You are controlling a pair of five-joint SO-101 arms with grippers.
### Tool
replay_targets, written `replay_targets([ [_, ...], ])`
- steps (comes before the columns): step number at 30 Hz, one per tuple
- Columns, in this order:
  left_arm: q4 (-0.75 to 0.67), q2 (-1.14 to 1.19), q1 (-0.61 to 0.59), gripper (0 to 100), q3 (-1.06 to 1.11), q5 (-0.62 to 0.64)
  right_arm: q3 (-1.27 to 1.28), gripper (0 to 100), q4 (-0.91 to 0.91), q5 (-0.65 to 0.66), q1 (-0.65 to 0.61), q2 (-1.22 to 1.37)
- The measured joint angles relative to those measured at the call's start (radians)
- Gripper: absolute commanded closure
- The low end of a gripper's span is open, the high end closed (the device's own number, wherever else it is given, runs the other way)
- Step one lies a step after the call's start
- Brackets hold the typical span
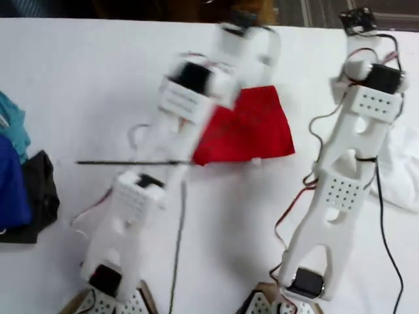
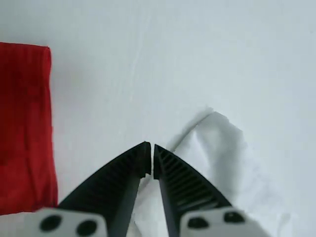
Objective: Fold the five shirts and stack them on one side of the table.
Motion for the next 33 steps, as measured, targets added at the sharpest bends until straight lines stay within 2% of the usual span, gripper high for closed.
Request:
replay_targets([
  [3, 0.02, 0.071, -0.121, 97, -0.006, 0.144, 0.008, 98.1, 0.0, -0.046, -0.083, 0.0],
  [5, 0.025, 0.144, -0.155, 97, -0.009, 0.181, 0.017, 98.1, -0.006, -0.057, -0.146, 0.006],
  [11, 0.023, 0.295, -0.149, 97, -0.009, 0.206, 0.026, 98.1, -0.141, -0.064, -0.272, 0.095],
  [21, -0.055, 0.399, -0.147, 97, -0.018, 0.21, 0.026, 98.1, -0.502, -0.061, -0.284, 0.322],
  [27, -0.063, 0.399, -0.147, 97, -0.018, 0.21, 0.028, 98.1, -0.667, 0.064, -0.276, 0.468],
  [30, -0.072, 0.404, -0.147, 97, -0.018, 0.21, 0.026, 98.1, -0.704, 0.163, -0.279, 0.502],
  [33, -0.072, 0.404, -0.147, 97, -0.018, 0.21, 0.008, 98.1, -0.713, 0.206, -0.279, 0.503],
])
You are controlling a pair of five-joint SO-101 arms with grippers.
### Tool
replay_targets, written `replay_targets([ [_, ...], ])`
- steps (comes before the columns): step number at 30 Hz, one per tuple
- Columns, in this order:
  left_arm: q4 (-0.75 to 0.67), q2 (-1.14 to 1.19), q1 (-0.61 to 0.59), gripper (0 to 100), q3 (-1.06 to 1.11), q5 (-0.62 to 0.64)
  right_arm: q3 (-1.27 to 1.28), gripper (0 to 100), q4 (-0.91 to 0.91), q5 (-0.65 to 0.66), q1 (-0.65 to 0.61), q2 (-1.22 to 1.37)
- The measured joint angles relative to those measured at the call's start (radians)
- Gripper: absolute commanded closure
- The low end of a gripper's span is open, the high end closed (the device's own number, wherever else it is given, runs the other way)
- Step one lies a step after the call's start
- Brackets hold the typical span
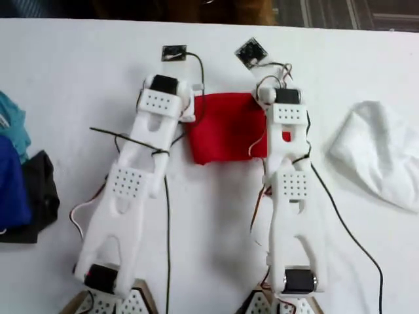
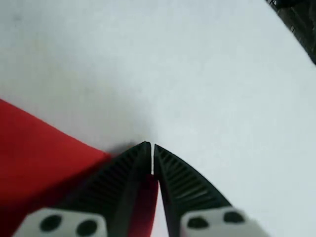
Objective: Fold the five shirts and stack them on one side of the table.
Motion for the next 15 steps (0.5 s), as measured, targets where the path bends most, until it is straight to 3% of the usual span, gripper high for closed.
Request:
replay_targets([
  [6, 0.0, 0.0, 0.0, 97, 0.0, 0.0, -0.014, 98.1, 0.04, 0.015, 0.023, -0.058],
  [10, 0.018, 0.0, -0.014, 97, -0.002, -0.003, -0.014, 98.1, 0.221, 0.015, 0.035, -0.193],
  [15, 0.181, 0.002, -0.086, 97, -0.064, -0.005, -0.014, 98.1, 0.503, -0.003, 0.026, -0.313],
])
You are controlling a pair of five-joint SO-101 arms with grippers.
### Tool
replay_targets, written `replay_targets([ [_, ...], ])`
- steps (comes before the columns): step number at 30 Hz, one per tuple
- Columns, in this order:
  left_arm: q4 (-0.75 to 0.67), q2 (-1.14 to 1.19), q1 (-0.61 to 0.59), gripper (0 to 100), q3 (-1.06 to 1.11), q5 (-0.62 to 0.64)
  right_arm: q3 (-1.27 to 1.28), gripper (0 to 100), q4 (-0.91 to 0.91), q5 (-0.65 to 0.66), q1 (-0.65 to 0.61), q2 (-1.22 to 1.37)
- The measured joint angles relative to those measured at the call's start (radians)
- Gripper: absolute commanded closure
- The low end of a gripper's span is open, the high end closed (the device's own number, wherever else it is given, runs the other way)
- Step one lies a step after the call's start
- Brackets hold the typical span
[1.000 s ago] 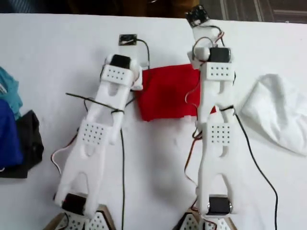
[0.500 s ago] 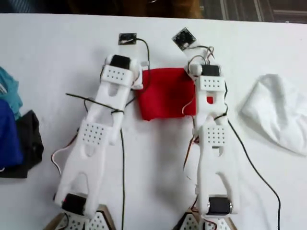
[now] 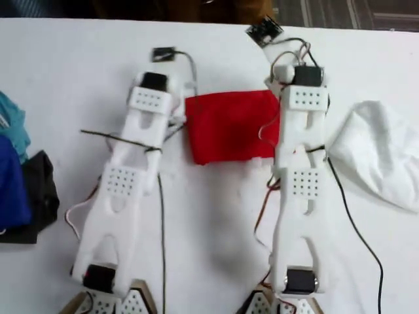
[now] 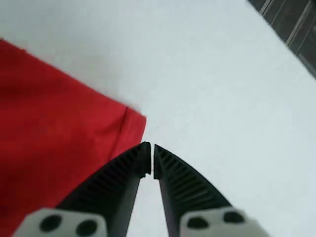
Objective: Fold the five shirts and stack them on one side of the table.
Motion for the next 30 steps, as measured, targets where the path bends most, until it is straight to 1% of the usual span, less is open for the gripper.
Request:
replay_targets([
  [2, 0.057, 0.002, -0.044, 97, -0.034, 0.0, -0.002, 98.1, 0.106, -0.046, -0.023, -0.028],
  [4, 0.077, 0.0, -0.084, 98, -0.043, 0.0, -0.002, 98.1, 0.19, -0.104, -0.069, -0.051],
  [8, 0.081, 0.0, -0.173, 98, 0.015, -0.068, -0.002, 98.1, 0.207, -0.219, -0.144, -0.129],
  [11, 0.081, -0.018, -0.213, 98, 0.101, -0.101, 0.071, 98.1, 0.21, -0.242, -0.218, -0.219],
  [14, 0.081, -0.061, -0.235, 98, 0.187, -0.109, 0.233, 98.1, 0.21, -0.247, -0.298, -0.296],
  [17, 0.081, -0.095, -0.239, 98, 0.255, -0.109, 0.45, 98.1, 0.21, -0.247, -0.354, -0.384],
  [22, 0.081, -0.103, -0.239, 98, 0.267, -0.11, 0.822, 98.1, 0.21, -0.247, -0.443, -0.539],
  [27, 0.08, -0.103, -0.239, 98, 0.267, -0.11, 1.002, 98.1, 0.207, -0.247, -0.512, -0.588],
  [30, 0.08, -0.103, -0.239, 98, 0.267, -0.11, 1.079, 98.1, 0.158, -0.249, -0.526, -0.588],
])
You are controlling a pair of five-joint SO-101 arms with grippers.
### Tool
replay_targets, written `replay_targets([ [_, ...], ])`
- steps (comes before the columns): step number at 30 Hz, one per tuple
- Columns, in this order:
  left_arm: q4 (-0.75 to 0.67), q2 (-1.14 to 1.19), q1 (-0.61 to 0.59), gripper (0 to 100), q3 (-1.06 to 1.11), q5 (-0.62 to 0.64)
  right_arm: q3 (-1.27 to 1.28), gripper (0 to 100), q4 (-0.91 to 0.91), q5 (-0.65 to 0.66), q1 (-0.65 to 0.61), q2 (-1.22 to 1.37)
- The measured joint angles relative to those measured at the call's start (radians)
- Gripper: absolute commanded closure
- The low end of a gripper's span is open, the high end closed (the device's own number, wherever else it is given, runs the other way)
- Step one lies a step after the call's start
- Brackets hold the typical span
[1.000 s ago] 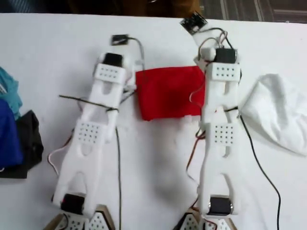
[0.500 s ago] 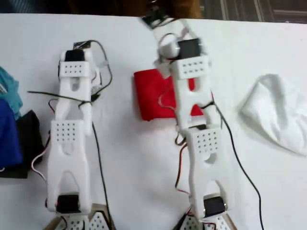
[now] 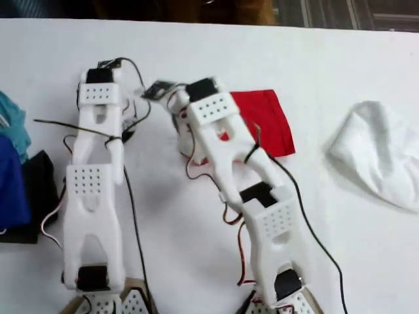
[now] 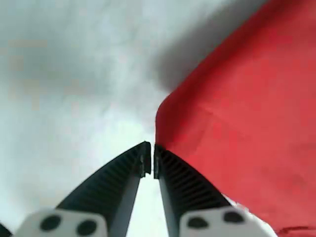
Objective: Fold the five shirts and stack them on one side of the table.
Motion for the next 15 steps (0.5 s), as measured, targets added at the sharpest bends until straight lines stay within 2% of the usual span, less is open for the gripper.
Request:
replay_targets([
  [3, 0.0, 0.0, -0.014, 98, 0.0, 0.012, 0.052, 98.1, -0.086, -0.006, 0.006, 0.025],
  [8, 0.0, 0.0, -0.046, 98, 0.002, 0.135, 0.061, 98.1, -0.176, -0.006, 0.003, 0.109],
  [15, 0.0, -0.002, -0.048, 98, 0.005, 0.204, 0.06, 98.1, -0.184, -0.006, 0.002, 0.137],
])
